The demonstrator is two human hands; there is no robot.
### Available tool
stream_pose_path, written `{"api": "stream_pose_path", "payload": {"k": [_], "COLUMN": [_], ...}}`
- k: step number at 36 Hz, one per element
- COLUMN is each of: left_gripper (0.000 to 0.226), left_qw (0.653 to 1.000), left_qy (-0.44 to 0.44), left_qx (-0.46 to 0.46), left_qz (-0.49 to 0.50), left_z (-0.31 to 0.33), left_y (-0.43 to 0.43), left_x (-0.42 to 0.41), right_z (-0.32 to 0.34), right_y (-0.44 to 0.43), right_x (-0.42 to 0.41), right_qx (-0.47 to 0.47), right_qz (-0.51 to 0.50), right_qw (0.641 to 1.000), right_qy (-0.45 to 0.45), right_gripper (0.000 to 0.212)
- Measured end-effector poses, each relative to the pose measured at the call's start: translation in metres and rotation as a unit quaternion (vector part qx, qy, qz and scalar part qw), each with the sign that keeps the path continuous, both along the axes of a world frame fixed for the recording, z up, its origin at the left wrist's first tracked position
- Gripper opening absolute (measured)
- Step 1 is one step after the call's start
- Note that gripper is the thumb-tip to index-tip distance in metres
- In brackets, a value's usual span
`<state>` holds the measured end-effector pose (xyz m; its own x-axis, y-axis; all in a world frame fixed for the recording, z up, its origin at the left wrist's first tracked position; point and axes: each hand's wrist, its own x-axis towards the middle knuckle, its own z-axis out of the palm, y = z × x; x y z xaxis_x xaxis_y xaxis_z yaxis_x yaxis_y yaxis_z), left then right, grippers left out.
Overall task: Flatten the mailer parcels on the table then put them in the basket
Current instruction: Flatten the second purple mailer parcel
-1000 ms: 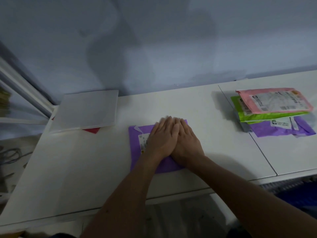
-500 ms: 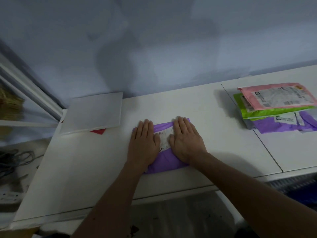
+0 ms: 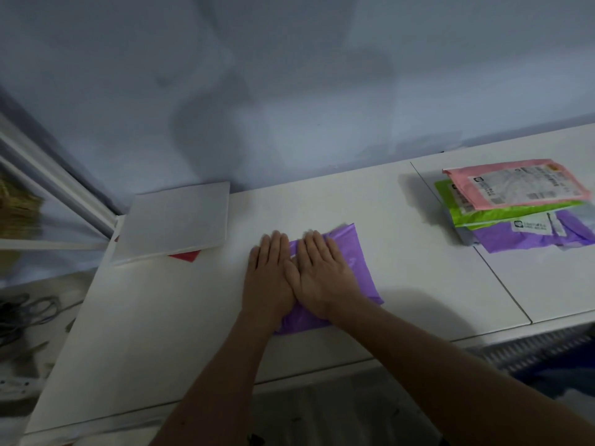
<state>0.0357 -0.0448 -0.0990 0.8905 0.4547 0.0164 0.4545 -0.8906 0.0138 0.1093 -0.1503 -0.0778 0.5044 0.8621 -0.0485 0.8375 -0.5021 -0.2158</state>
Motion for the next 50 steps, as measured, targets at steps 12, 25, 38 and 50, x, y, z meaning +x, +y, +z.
{"api": "stream_pose_path", "payload": {"k": [12, 25, 38, 50], "left_gripper": [0.064, 0.061, 0.065, 0.078], "left_qw": [0.997, 0.999, 0.999, 1.0], "left_qy": [0.041, -0.013, -0.032, 0.019], "left_qx": [0.058, -0.015, -0.014, -0.008], "left_qz": [-0.03, 0.05, 0.033, 0.021], "left_z": [0.007, 0.011, 0.007, 0.007], "left_y": [-0.005, -0.008, -0.005, -0.003], "left_x": [-0.006, -0.006, -0.007, -0.008], "right_z": [0.025, 0.008, 0.012, 0.009], "right_y": [0.015, -0.017, -0.031, -0.015], "right_x": [-0.034, 0.016, 0.044, -0.015], "right_qx": [0.137, -0.025, 0.006, 0.011], "right_qz": [-0.01, 0.047, -0.125, 0.029], "right_qw": [0.966, 0.998, 0.987, 1.0], "right_qy": [0.219, -0.035, 0.105, 0.002], "right_gripper": [0.057, 0.089, 0.067, 0.106]}}
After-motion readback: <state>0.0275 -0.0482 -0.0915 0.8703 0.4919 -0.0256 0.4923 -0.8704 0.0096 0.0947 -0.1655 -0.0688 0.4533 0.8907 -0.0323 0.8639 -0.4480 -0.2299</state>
